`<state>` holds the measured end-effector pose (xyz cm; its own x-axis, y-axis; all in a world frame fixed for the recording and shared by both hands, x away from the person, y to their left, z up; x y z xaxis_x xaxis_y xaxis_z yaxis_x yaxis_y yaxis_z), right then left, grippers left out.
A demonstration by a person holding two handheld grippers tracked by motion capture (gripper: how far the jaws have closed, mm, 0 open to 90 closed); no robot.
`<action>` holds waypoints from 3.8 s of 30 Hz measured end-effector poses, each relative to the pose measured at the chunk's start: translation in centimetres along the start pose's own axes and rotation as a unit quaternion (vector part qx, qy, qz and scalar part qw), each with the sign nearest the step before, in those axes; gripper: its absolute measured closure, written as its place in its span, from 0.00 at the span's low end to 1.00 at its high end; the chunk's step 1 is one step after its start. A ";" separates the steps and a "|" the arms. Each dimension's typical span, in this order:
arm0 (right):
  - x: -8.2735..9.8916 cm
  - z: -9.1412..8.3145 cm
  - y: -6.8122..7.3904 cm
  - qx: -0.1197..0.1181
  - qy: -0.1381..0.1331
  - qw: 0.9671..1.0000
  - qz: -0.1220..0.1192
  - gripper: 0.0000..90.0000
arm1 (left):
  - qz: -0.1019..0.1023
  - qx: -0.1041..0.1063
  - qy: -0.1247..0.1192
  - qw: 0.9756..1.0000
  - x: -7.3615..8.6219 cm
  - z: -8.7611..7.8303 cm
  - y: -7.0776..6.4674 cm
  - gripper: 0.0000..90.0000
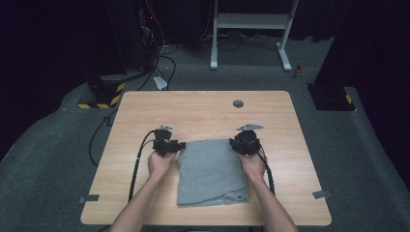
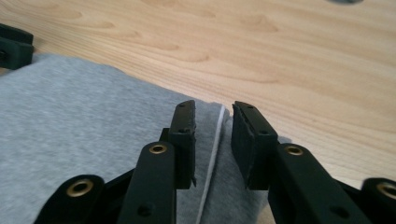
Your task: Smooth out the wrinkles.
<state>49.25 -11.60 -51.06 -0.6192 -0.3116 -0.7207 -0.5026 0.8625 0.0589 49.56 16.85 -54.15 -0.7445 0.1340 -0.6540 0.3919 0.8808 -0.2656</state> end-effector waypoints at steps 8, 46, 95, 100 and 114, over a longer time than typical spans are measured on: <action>0.3 0.9 -0.2 -0.016 0.011 1.000 0.019 0.93 | 0.069 -0.007 0.041 0.997 -0.7 0.9 -1.7 0.88; 5.0 -4.0 2.6 -0.033 -0.036 0.997 -0.054 0.67 | 0.159 0.059 -0.008 0.985 4.0 -3.7 -7.9 0.52; 6.5 -1.0 4.5 -0.020 -0.017 0.997 -0.073 0.64 | 0.154 -0.024 -0.011 0.988 5.8 -3.1 -5.0 0.46; 7.3 -1.7 4.2 -0.025 -0.019 0.997 -0.076 0.61 | 0.133 -0.021 -0.025 0.991 6.9 -3.7 -4.4 0.46; 6.4 -3.6 3.1 -0.034 -0.049 0.997 -0.050 0.57 | 0.096 0.017 -0.066 0.993 6.4 -6.2 -3.6 0.41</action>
<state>41.57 -12.33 -53.03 -0.5031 -0.3515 -0.7895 -0.6007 0.7990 0.0270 40.07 17.34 -53.01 -0.5775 0.2360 -0.7815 0.5395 0.8288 -0.1483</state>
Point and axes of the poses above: each handheld gripper's, and its own axes: z roughly forward along the jaws, x roughly out of its underside, y roughly to its left, the point moved 4 cm from there along z, roughly forward along the jaws
